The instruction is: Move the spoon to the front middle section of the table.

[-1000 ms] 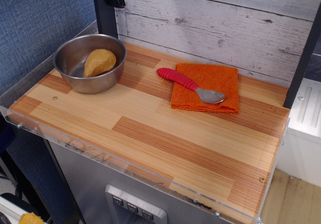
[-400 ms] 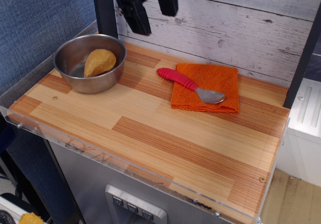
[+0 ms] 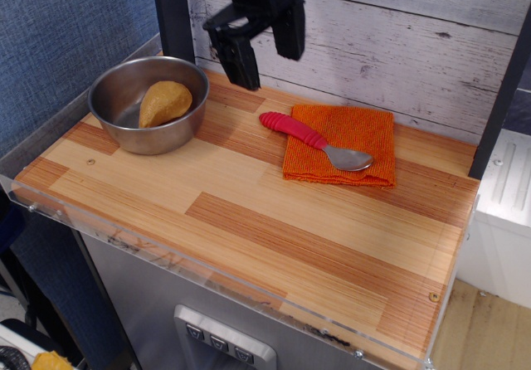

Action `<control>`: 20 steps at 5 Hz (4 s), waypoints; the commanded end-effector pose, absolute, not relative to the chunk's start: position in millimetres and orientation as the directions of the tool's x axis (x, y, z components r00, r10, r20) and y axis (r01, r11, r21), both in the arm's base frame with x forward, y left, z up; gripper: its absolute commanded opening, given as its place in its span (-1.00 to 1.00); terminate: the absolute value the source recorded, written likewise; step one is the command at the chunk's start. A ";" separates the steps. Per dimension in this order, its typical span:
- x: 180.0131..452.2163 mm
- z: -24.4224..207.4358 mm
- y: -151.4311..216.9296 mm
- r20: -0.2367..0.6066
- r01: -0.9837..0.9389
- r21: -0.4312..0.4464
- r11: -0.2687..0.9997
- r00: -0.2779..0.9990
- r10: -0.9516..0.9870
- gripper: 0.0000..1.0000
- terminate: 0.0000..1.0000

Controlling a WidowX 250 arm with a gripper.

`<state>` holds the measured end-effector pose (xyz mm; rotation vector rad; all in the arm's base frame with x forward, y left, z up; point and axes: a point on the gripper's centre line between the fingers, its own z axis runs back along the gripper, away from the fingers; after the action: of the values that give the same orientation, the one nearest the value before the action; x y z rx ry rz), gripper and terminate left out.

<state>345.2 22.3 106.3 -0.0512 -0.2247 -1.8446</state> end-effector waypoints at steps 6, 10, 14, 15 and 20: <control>382.3 38.9 27.4 0.058 0.967 0.045 -0.250 -0.252 -0.966 1.00 -1.00; 382.1 30.3 18.2 0.002 0.965 0.010 -0.262 -0.262 -0.965 -1.00 -1.00; 388.4 67.6 -8.8 0.042 0.937 0.049 -0.345 -0.347 -0.937 -1.00 -1.00; 379.9 88.2 -11.2 0.038 0.933 0.066 -0.353 -0.356 -0.934 -1.00 -1.00; 288.1 123.4 52.0 0.003 0.947 0.050 -0.319 -0.319 -0.948 -1.00 -1.00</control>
<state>286.7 48.7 103.8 -0.0413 -0.0212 -1.8924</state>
